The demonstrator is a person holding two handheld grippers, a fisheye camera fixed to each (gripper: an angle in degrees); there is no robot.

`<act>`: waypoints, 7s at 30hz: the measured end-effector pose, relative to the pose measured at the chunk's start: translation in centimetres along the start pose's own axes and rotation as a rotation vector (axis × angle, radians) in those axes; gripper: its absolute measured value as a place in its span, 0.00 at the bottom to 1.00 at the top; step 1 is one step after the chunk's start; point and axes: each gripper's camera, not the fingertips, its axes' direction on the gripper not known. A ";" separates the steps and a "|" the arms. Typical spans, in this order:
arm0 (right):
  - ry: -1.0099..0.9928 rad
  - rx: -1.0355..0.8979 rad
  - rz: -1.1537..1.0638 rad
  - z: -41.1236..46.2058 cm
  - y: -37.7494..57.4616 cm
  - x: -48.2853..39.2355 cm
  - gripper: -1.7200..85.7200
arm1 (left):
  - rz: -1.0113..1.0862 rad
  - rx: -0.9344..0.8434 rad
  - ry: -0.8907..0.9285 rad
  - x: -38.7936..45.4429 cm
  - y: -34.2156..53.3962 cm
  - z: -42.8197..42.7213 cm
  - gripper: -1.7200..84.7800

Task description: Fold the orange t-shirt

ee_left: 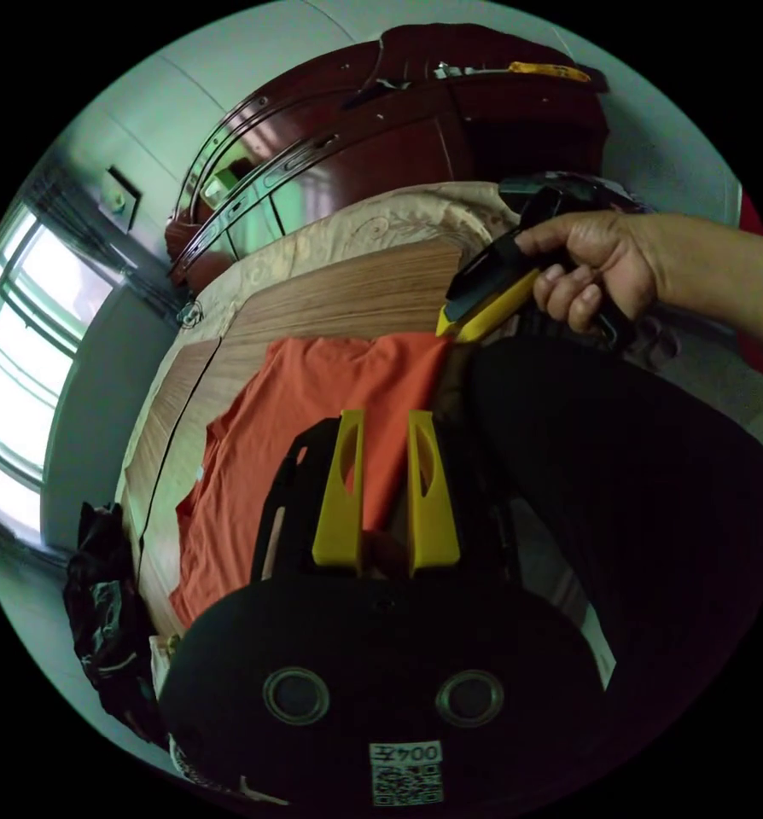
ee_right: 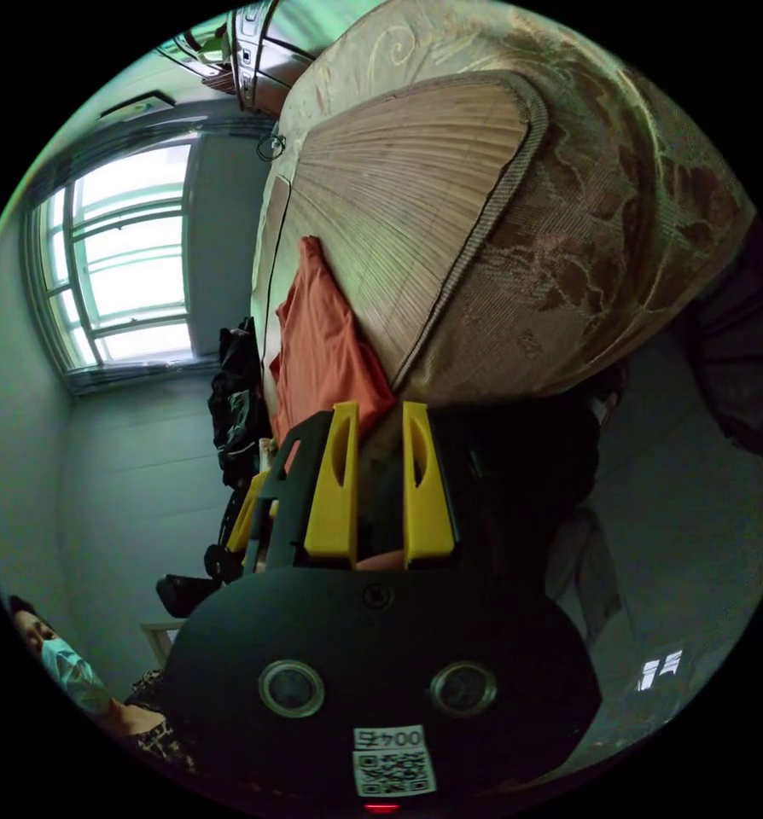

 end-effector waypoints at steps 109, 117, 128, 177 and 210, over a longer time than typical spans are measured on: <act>0.583 -0.168 -1.000 97.9 13.2 -17.5 0.13 | -2.030 0.335 0.408 -9.4 115.0 11.4 0.03; 0.448 -0.273 -0.846 77.1 10.3 -2.5 0.12 | -2.021 0.327 0.288 -7.3 119.1 9.4 0.02; 0.212 -0.350 -0.426 69.5 10.4 16.9 0.14 | -1.955 0.300 0.242 -5.1 116.0 9.7 0.02; 0.980 -0.145 -1.259 84.0 32.4 18.5 0.01 | -1.456 -0.043 0.104 -10.7 83.9 23.7 0.03; 1.004 -0.281 -1.289 85.7 32.1 9.2 0.09 | -1.069 -0.124 -0.116 -12.2 66.8 16.3 0.06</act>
